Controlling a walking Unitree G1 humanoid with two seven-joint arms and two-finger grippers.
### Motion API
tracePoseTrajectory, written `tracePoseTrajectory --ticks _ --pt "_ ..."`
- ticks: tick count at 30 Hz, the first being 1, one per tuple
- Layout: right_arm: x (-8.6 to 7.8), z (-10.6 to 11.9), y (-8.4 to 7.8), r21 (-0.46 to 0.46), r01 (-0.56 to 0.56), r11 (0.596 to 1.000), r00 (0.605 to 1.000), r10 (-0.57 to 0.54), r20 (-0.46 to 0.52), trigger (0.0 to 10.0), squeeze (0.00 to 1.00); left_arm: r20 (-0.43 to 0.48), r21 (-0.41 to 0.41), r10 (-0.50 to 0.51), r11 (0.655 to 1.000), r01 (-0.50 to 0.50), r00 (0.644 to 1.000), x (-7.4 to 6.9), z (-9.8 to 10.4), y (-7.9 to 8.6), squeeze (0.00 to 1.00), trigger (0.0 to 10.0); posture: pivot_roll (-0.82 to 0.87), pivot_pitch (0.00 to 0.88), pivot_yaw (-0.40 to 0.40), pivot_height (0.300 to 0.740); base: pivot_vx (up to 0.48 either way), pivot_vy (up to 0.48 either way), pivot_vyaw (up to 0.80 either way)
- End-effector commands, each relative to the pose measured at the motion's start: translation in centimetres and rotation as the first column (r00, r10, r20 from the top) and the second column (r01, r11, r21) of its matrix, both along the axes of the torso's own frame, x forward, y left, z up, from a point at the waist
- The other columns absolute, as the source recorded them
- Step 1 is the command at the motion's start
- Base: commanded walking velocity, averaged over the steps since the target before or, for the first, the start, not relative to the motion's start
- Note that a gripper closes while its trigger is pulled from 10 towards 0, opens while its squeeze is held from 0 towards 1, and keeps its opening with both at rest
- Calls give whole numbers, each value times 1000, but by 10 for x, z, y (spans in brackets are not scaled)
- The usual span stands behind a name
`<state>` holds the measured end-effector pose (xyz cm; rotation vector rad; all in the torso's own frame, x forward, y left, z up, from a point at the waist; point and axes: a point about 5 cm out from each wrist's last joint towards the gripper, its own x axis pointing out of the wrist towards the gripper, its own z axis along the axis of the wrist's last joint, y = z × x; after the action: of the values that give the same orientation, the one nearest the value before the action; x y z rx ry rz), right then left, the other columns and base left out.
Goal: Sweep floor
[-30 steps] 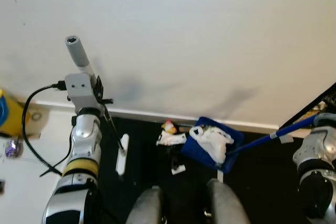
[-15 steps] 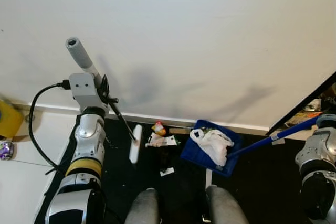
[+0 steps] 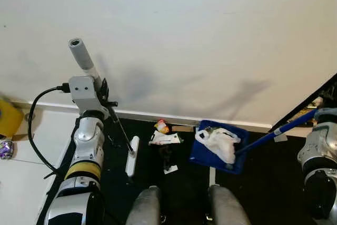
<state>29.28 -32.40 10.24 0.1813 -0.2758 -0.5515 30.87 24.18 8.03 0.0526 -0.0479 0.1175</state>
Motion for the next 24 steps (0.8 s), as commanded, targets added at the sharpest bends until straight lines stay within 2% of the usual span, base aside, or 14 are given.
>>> tracePoseTrajectory --ticks 1,8,13,20,24 --pt "4 10 -5 -16 1 1000 1000 -1 16 10000 0 32 34 0 999 -1 999 2 10 8 0 10000 8 128 32 731 0 0 0" --pt "5 13 -6 -33 -14 999 1000 14 15 10000 0 62 66 -24 998 20 998 3 19 13 0 10000 17 206 28 731 0 0 0" --pt "6 6 1 21 -51 998 998 50 22 10000 0 71 71 -49 997 44 996 8 26 12 0 10000 29 256 25 731 0 0 0" --pt "9 -1 15 45 -123 991 992 121 40 10000 0 99 74 -79 995 72 992 18 39 13 0 10000 28 259 32 731 0 0 0" --pt "6 -3 14 51 -119 992 992 117 46 10000 0 112 64 -85 995 79 990 19 42 12 0 10000 21 238 34 731 0 0 0"
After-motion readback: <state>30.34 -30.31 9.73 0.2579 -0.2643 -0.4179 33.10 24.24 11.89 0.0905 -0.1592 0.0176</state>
